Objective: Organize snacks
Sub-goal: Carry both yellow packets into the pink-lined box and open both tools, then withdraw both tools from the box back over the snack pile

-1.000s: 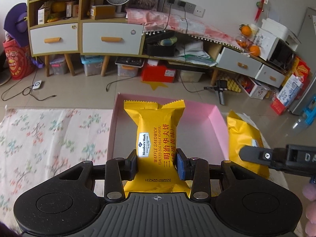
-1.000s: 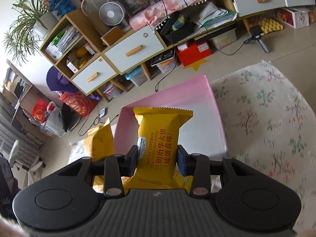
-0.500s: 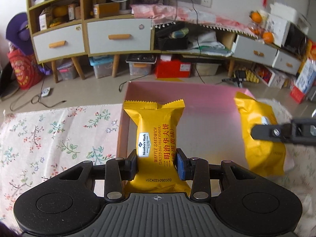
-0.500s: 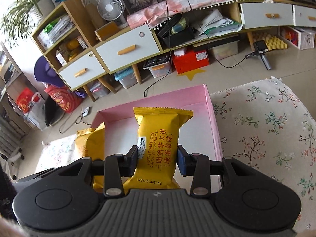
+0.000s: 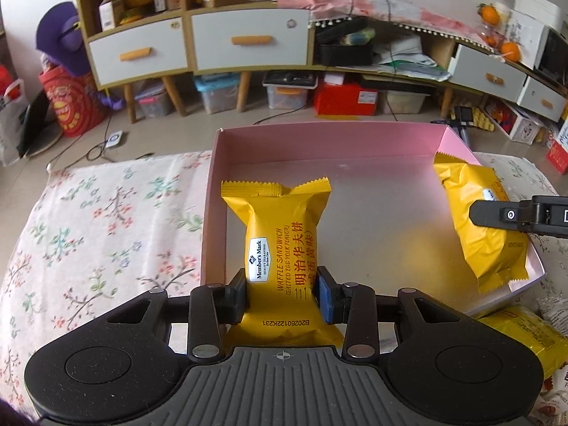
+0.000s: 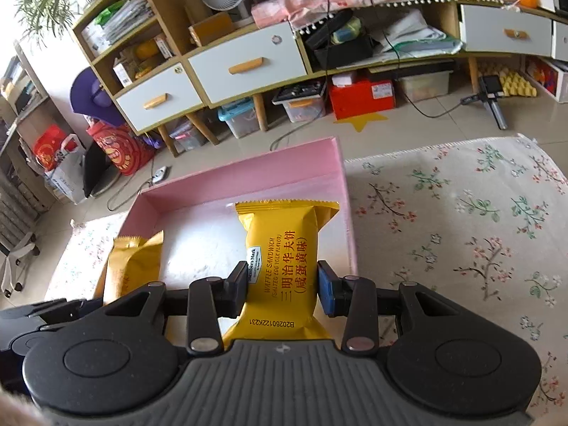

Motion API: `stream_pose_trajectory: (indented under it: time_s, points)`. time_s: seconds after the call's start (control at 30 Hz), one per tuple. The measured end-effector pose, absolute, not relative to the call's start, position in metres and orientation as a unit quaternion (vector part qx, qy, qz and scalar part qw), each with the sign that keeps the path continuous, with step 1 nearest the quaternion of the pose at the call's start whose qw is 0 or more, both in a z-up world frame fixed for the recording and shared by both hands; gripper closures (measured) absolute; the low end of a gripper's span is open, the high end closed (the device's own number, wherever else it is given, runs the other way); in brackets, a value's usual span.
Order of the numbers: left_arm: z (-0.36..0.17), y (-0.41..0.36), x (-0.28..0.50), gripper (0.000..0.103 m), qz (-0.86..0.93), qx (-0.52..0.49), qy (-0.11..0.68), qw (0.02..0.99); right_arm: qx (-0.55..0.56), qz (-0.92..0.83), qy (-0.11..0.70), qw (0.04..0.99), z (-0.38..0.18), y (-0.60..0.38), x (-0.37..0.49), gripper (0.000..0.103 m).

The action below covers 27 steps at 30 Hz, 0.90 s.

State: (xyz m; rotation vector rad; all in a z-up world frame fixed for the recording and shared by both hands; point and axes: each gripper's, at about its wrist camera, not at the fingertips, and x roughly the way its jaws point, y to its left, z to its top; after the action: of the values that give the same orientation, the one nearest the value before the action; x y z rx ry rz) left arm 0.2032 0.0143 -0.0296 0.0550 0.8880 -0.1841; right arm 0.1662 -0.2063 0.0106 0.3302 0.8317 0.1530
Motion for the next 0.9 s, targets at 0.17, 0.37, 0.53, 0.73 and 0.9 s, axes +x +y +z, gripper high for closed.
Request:
stream_pose_trajectory:
  time_s: [0.17,0.37,0.53,0.73,0.9]
  points:
    - [-0.031,0.017,0.205,0.062,-0.092,0.021,0.423,0.901,0.155,0.082,0.399,0.900,0.006,-0.199,0.170,0.066]
    - [-0.031,0.016,0.201,0.032,-0.109,0.007,0.413,0.904,0.160,0.085,0.390,0.903,0.014,-0.200,0.167,0.046]
    - [-0.022,0.013,0.191,0.021,-0.114,0.004,0.408,0.906,0.156,0.079,0.385,0.906,0.024,-0.203,0.161,0.039]
    - [-0.007,0.016,0.170,0.015,-0.118,-0.006,0.406,0.906,0.143,0.069,0.386,0.909,0.034,-0.205,0.146,0.032]
    - [0.006,0.019,0.148,0.009,-0.120,-0.002,0.404,0.907,0.132,0.066,0.383,0.912,0.044,-0.210,0.130,0.022]
